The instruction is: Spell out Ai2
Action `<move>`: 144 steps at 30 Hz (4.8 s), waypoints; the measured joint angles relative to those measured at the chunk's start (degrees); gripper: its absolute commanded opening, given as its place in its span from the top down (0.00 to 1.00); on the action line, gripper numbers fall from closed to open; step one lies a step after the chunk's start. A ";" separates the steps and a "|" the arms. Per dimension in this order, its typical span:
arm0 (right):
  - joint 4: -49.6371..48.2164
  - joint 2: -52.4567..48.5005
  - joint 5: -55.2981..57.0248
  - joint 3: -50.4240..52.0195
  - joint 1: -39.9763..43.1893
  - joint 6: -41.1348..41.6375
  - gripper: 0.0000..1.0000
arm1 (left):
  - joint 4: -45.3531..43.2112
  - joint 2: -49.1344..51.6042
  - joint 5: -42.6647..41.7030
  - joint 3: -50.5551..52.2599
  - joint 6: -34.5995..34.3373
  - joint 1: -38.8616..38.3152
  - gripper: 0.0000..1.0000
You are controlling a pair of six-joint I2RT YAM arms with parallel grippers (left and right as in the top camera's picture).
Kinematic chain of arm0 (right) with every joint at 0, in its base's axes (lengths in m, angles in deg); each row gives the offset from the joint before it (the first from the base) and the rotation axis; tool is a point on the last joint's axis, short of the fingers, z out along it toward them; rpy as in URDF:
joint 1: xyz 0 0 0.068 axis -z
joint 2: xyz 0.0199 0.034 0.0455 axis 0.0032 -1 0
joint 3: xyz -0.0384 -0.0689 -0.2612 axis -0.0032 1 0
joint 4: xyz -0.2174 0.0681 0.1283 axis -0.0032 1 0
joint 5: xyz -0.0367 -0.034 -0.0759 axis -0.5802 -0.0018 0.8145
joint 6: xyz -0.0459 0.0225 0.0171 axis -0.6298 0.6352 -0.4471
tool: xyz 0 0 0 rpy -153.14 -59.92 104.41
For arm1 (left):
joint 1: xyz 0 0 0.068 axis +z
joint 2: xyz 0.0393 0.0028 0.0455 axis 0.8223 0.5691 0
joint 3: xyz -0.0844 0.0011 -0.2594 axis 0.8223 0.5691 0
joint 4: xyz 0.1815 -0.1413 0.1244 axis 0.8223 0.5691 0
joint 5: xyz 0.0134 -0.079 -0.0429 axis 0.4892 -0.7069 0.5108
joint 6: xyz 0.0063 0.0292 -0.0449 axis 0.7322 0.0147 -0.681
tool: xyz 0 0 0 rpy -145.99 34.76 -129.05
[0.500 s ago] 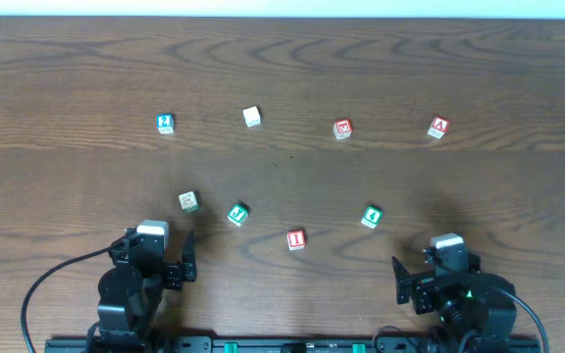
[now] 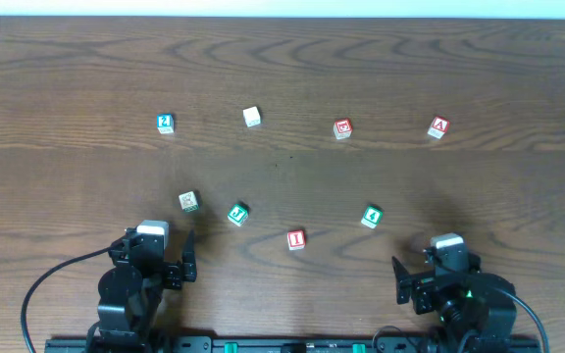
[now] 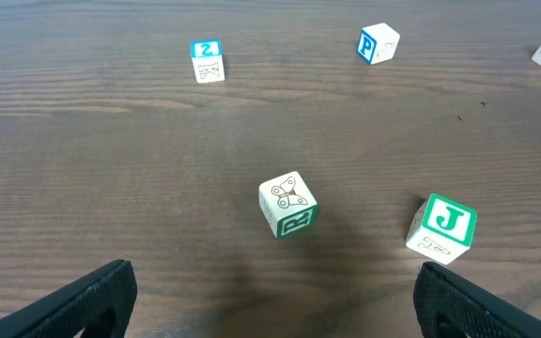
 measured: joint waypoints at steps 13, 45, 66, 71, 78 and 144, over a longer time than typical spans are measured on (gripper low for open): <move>0.00 0.00 0.00 0.00 0.00 0.00 0.01 | 0.00 0.00 0.00 0.00 0.00 -0.02 0.05; 0.00 0.00 0.02 0.00 0.00 0.00 0.01 | 0.00 0.00 0.00 0.00 0.00 0.00 0.04; -15.39 0.11 -26.10 0.74 0.00 49.48 0.01 | -0.02 0.00 0.00 0.00 0.00 0.00 0.05; -16.13 0.11 -28.98 0.74 0.00 60.04 0.01 | -0.02 0.00 0.00 0.00 0.00 0.00 0.05; -38.10 -2.78 -35.47 1.07 0.00 64.63 0.01 | -0.07 0.00 0.00 0.00 0.00 0.00 0.05; -16.11 -96.85 16.57 -38.77 -54.16 42.51 0.38 | -0.11 0.00 0.02 0.00 0.00 0.00 0.05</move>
